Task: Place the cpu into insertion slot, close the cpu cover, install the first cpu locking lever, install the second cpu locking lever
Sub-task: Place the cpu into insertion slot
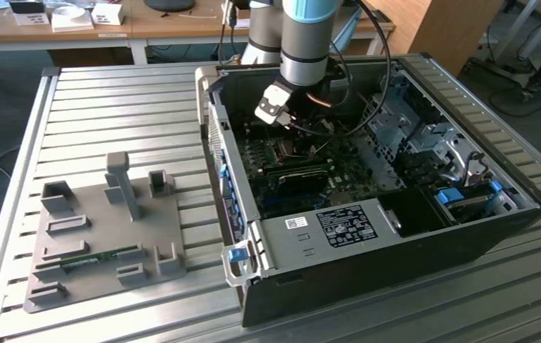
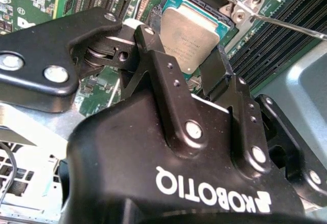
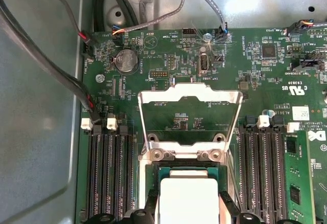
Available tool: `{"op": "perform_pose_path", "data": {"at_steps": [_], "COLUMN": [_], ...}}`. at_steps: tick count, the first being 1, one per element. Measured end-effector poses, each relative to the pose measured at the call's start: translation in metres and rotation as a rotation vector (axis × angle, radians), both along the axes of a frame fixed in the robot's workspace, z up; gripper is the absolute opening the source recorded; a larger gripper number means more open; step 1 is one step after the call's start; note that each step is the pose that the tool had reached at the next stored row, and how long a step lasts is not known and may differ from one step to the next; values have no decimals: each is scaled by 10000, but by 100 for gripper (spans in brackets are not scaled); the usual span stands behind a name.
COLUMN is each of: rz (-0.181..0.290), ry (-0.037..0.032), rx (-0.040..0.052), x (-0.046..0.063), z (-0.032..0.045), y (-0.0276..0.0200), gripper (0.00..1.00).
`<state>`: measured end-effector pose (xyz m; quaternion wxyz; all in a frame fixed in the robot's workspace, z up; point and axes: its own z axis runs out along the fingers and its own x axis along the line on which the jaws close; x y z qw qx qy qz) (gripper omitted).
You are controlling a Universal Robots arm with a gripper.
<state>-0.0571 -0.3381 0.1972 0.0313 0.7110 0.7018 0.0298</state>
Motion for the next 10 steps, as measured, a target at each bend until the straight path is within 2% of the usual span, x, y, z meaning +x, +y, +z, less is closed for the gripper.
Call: {"op": "perform_pose_path", "data": {"at_steps": [10], "rz": [1], "ry": [-1], "rx": [1], "x": [0], "z": [-3], "y": [13], "gripper": [54]}}
